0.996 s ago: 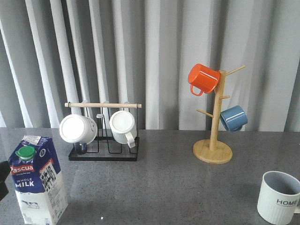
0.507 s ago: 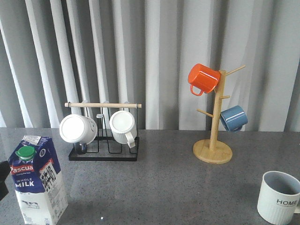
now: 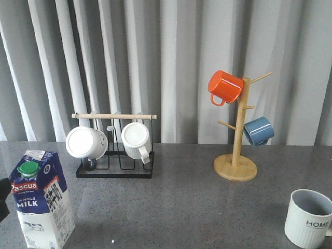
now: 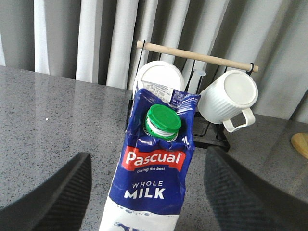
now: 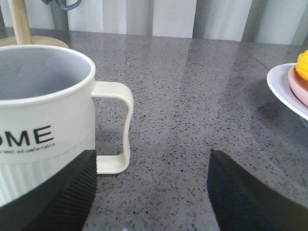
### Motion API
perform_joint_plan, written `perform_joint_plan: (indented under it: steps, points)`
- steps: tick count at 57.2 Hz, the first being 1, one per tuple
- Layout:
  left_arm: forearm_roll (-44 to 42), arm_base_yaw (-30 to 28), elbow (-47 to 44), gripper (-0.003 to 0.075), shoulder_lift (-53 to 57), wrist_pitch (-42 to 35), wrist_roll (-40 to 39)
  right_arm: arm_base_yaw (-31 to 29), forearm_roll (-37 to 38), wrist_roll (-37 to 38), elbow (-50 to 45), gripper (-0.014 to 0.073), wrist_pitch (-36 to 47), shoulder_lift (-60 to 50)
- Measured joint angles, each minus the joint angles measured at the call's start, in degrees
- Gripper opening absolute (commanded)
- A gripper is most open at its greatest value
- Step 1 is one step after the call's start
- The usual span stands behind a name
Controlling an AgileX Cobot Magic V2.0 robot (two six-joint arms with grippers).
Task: Place milk next to cup
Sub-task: 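Move the right gripper down toward the white HOME mug's handle, then close the right gripper on the white mug's handle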
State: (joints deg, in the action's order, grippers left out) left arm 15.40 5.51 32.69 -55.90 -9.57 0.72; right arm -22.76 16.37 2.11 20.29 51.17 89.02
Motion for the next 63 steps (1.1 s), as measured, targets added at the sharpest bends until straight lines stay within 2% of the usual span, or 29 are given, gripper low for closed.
perform_joint_plan:
  steps: [63]
  points:
    - [0.0, 0.0, 0.0, 0.0489, 0.0, 0.0, 0.0, 0.0, 1.92, 0.45, 8.75, 0.0472, 0.54, 10.71]
